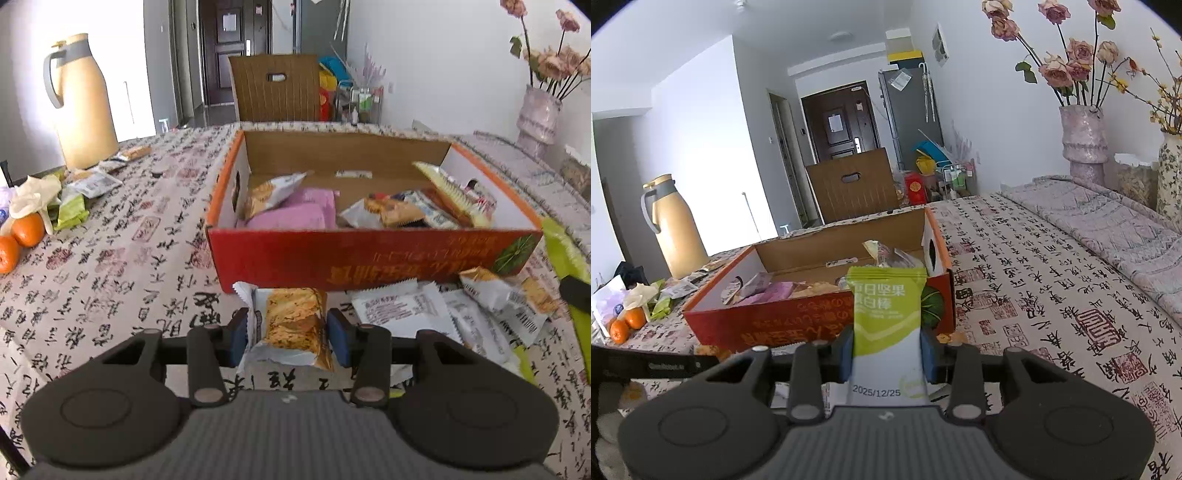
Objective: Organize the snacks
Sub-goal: 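Grasp a white biscuit packet with the left gripper while the right holds the bar packet, then carry both packets over the box and open both grippers to drop them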
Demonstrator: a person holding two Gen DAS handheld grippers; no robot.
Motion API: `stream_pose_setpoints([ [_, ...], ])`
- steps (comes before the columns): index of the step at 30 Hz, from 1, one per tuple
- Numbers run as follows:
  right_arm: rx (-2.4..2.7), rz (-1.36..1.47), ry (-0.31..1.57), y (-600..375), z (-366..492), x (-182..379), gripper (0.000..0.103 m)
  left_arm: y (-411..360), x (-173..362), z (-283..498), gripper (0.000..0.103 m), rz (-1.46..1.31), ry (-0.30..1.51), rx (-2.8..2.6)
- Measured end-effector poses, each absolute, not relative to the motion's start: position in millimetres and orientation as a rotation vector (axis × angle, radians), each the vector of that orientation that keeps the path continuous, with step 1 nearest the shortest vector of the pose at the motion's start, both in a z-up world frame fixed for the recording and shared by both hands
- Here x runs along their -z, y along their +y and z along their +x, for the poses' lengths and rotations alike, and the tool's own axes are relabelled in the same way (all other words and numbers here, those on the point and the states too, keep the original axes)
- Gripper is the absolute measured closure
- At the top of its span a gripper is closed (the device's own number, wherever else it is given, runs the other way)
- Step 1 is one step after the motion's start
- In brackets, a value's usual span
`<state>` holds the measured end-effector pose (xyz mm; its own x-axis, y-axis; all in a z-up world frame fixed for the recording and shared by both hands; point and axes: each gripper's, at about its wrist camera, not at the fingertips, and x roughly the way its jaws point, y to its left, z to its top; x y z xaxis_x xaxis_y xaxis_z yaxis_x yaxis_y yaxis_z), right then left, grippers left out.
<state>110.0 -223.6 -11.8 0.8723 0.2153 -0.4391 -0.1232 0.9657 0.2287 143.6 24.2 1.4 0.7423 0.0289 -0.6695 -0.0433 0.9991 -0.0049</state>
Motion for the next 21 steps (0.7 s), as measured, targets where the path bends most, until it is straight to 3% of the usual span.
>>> stream_pose_setpoints([
  [21,-0.253,0.141,0.370,-185.6,172.2,-40.8,0.068,4.8,-74.1,173.3,0.057,-0.035,0.544,-0.003],
])
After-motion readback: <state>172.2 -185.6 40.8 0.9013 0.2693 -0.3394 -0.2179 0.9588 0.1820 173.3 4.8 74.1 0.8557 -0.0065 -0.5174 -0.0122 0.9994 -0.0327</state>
